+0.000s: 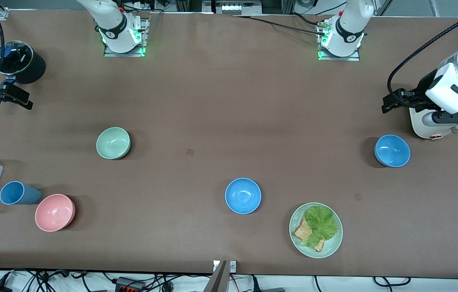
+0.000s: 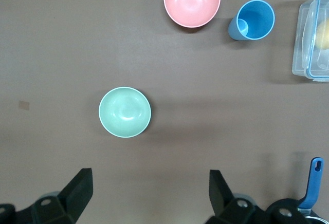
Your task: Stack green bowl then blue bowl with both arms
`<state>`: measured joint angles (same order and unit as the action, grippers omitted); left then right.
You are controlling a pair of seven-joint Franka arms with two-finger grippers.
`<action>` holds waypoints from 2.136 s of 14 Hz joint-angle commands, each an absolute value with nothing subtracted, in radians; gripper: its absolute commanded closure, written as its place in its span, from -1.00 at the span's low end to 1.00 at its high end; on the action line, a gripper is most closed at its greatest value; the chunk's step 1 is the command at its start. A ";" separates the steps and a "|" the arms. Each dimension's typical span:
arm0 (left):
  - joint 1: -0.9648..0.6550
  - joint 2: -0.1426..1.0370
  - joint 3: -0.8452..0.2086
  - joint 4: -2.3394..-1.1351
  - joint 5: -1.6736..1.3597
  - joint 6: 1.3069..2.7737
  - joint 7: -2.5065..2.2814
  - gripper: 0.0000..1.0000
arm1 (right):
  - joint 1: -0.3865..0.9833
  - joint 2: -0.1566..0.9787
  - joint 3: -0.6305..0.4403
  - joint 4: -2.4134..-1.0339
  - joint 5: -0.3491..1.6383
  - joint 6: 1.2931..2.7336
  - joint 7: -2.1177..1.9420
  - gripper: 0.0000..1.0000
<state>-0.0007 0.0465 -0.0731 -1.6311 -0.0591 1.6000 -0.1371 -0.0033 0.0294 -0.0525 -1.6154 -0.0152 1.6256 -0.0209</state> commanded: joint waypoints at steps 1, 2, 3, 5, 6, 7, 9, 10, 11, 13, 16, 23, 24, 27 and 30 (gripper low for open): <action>0.002 0.058 -0.078 -1.603 -0.052 1.592 -0.143 -1.00 | -0.002 0.008 -0.052 -1.637 -0.028 1.629 -0.037 -1.00; 0.000 0.058 -0.080 -1.603 -0.051 1.592 -0.146 -1.00 | -0.002 0.008 -0.052 -1.637 -0.028 1.628 -0.037 -1.00; 0.000 0.058 -0.081 -1.601 -0.051 1.592 -0.147 -1.00 | -0.002 0.008 -0.052 -1.637 -0.028 1.629 -0.037 -1.00; 0.002 0.060 -0.080 -1.594 -0.051 1.592 -0.147 -1.00 | -0.002 0.009 -0.052 -1.637 -0.026 1.628 -0.037 -1.00; 0.003 0.060 -0.077 -1.591 -0.052 1.592 -0.147 -1.00 | -0.002 0.014 -0.052 -1.637 -0.026 1.628 -0.037 -1.00; 0.002 0.060 -0.075 -1.589 -0.052 1.592 -0.147 -1.00 | -0.002 0.021 -0.051 -1.638 -0.025 1.625 -0.037 -1.00; 0.002 0.060 -0.072 -1.589 -0.052 1.595 -0.132 -1.00 | 0.009 0.066 -0.048 -1.658 -0.023 1.631 -0.037 -1.00; 0.000 0.063 -0.071 -1.588 -0.051 1.606 -0.132 -1.00 | 0.024 0.092 -0.048 -1.675 -0.020 1.644 -0.037 -1.00; 0.002 0.066 -0.071 -1.589 -0.051 1.611 -0.132 -1.00 | 0.041 0.124 -0.048 -1.695 -0.020 1.675 -0.034 -1.00; 0.003 0.067 -0.071 -1.589 -0.049 1.611 -0.132 -1.00 | 0.055 0.190 -0.048 -1.752 -0.020 1.765 -0.020 -1.00; -0.002 0.067 -0.072 -1.582 -0.034 1.611 -0.132 -1.00 | 0.055 0.296 -0.049 -1.784 -0.020 1.830 -0.020 -1.00; 0.002 0.075 -0.071 -1.574 -0.046 1.609 -0.130 -1.00 | 0.051 0.500 -0.049 -1.784 -0.020 1.945 -0.020 -1.00; 0.003 0.075 -0.071 -1.574 -0.046 1.609 -0.130 -1.00 | 0.046 0.518 -0.049 -1.784 -0.021 1.962 -0.020 -1.00; 0.003 0.077 -0.069 -1.574 -0.048 1.609 -0.130 -1.00 | 0.046 0.546 -0.049 -1.796 -0.021 1.973 -0.020 -0.63; 0.003 0.080 -0.069 -1.574 -0.048 1.609 -0.130 -1.00 | 0.043 0.567 -0.049 -1.809 -0.020 1.980 -0.020 0.25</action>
<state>0.0001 0.0604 -0.0680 -1.6079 -0.0585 1.6174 -0.1363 0.0510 0.5655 -0.0533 -1.7938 -0.0150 1.9671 -0.0223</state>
